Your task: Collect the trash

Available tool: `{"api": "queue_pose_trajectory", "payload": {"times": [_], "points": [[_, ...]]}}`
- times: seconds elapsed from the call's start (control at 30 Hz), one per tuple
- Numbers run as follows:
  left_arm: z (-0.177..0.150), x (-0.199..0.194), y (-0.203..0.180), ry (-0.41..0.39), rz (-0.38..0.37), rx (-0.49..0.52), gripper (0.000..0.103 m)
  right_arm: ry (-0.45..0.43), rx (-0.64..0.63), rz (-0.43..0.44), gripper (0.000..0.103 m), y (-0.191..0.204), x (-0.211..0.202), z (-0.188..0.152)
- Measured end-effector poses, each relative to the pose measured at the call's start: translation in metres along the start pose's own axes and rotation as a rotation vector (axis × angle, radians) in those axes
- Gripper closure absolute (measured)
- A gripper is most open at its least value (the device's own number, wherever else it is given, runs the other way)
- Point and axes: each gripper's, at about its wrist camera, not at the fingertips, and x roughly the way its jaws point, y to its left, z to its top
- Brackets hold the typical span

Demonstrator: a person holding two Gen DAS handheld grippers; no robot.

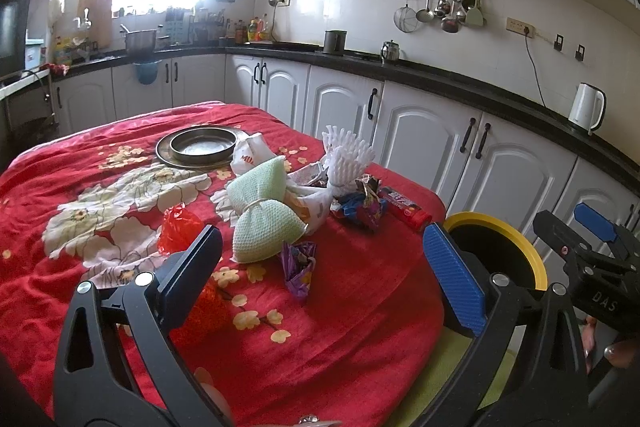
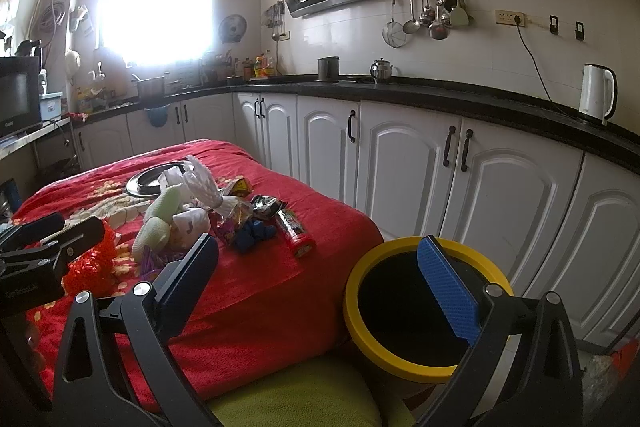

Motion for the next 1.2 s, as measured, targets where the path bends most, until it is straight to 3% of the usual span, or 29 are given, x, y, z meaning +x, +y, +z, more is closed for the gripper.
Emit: {"api": "queue_pose_trajectory", "payload": {"times": [0.33,0.7,1.0,1.2], "points": [[-0.001,0.007,0.022,0.03,0.012,-0.067,0.011,0.013,-0.03,0.082,0.006,0.011,0.007,0.005],[0.002,0.011,0.057,0.038,0.106,-0.131,0.011,0.02,-0.122,0.216,0.006,0.046,0.031,0.024],[0.006,0.022,0.085,0.067,0.187,-0.164,0.011,0.047,-0.195,0.288,0.006,0.069,0.071,0.048],[0.005,0.043,0.104,0.131,0.238,-0.19,0.011,0.097,-0.241,0.322,0.006,0.084,0.11,0.055]]}}
